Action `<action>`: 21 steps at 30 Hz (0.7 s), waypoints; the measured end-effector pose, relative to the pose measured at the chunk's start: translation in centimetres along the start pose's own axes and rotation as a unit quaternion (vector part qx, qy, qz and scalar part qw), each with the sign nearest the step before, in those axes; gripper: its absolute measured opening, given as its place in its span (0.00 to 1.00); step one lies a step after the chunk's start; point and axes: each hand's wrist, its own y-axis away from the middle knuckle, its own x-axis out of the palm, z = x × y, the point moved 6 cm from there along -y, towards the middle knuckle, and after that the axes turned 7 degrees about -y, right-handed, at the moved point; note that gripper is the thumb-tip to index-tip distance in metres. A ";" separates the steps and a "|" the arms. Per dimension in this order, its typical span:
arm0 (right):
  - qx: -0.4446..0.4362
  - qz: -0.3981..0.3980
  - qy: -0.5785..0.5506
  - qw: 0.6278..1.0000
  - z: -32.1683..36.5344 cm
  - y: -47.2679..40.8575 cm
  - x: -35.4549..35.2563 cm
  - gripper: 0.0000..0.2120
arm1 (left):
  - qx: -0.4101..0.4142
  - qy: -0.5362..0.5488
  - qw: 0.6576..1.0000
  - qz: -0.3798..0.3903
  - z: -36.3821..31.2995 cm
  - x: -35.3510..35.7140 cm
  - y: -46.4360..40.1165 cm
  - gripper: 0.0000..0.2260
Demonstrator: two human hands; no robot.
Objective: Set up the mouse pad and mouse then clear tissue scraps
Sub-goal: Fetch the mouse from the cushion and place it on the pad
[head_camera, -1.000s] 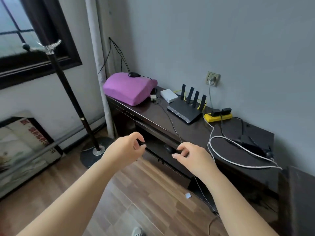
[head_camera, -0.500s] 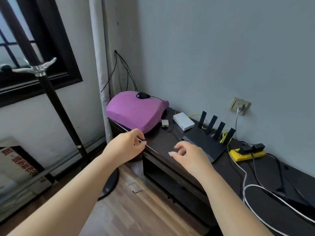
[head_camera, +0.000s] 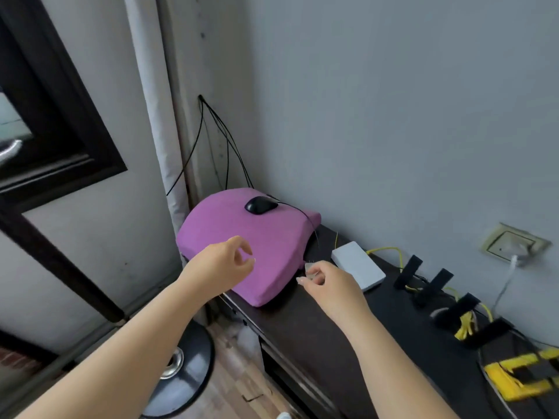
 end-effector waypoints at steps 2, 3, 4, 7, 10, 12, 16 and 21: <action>0.014 0.010 -0.008 1.000 -0.4 -4.0 0.6 0.13 | -0.016 -0.006 1.000 0.016 0.7 0.1 -3.9 0.10; 0.021 0.017 -0.013 1.000 -0.4 -5.8 0.9 0.13 | -0.027 -0.008 0.999 0.023 1.1 0.1 -5.8 0.10; 0.031 0.022 -0.022 0.999 -0.5 -7.8 1.4 0.13 | -0.038 -0.008 0.999 0.030 1.7 0.3 -7.9 0.10; 0.047 0.018 -0.056 0.997 -0.6 -11.7 2.5 0.15 | -0.062 0.002 0.997 0.040 3.0 0.5 -12.1 0.10; 0.079 0.025 -0.091 0.992 -1.1 -14.8 3.9 0.19 | -0.080 0.021 0.996 0.029 4.1 1.1 -16.2 0.10; 0.103 0.030 -0.116 0.987 -1.3 -16.9 4.9 0.20 | -0.089 0.035 0.995 0.021 5.0 1.7 -19.2 0.11; 0.134 0.019 -0.128 0.982 -1.3 -19.8 6.7 0.20 | -0.089 0.054 0.995 -0.008 6.4 3.1 -24.7 0.17; 0.211 -0.044 -0.220 0.951 -1.3 -22.6 8.9 0.18 | -0.047 0.034 0.998 0.009 7.6 6.1 -29.2 0.33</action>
